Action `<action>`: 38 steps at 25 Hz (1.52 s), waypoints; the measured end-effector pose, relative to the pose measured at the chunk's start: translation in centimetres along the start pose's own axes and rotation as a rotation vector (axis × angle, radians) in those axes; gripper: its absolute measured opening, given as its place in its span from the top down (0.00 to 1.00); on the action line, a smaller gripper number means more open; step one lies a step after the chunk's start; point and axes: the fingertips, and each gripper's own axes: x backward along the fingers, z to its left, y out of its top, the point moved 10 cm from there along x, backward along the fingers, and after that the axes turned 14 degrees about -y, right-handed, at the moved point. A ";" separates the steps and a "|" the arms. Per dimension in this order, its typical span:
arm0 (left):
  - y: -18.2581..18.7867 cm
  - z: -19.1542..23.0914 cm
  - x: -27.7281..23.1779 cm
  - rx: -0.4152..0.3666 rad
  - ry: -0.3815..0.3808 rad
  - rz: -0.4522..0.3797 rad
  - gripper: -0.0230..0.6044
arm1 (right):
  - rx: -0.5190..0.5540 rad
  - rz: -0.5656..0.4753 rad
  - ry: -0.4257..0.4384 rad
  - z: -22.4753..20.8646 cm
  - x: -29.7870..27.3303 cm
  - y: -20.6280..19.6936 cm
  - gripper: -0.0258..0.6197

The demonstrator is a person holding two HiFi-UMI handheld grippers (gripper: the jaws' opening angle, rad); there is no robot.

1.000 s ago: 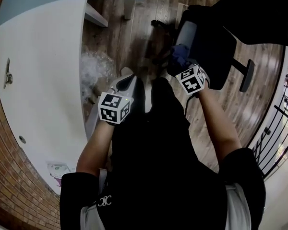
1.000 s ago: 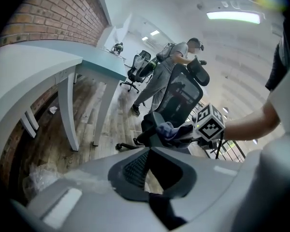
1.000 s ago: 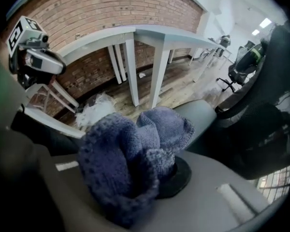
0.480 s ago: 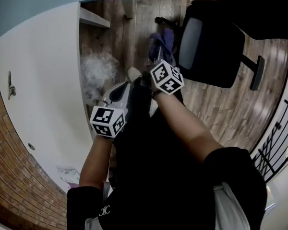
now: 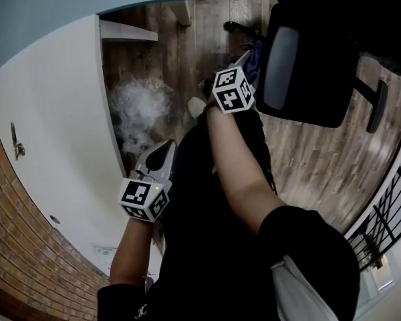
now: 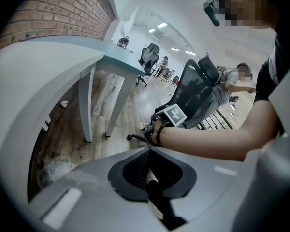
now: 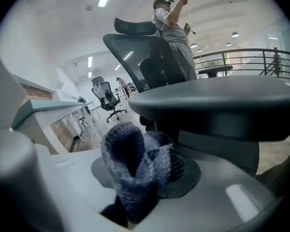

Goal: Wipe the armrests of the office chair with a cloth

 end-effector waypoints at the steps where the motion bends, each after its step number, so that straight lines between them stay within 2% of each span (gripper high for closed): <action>1: 0.1 0.2 -0.1 0.000 -0.004 0.005 0.95 | -0.007 -0.011 -0.017 -0.1 -0.6 0.0 0.75; 4: 0.4 1.1 -0.7 -0.006 -0.019 0.009 0.95 | -0.026 -0.023 -0.089 -0.7 -3.1 -0.1 0.75; 6: 0.5 1.8 -1.1 -0.003 -0.025 0.010 0.95 | -0.002 -0.034 -0.129 -1.1 -4.1 0.1 0.76; 10: 1.1 2.5 -1.5 0.001 -0.027 0.003 0.95 | 0.087 -0.055 -0.138 -1.4 -4.5 -0.3 0.76; 15: 1.2 3.3 -1.3 0.011 -0.015 -0.003 0.95 | 0.085 -0.039 -0.170 -1.1 -5.4 -1.2 0.80; 22: 0.2 4.0 -1.3 0.037 -0.010 0.005 0.95 | 0.114 -0.013 -0.196 -1.5 -8.0 -2.8 0.79; 27: 0.2 3.9 -1.7 0.005 -0.021 0.003 0.95 | 0.151 0.027 -0.202 -1.6 -11.3 -5.1 0.79; 34: -0.3 4.4 -3.4 -0.003 -0.034 0.026 0.95 | 0.091 0.110 -0.223 -1.1 -15.7 -8.4 0.79; 38: -0.5 4.9 -3.8 0.007 -0.036 0.041 0.95 | 0.025 0.147 -0.194 0.4 -16.7 -9.1 0.80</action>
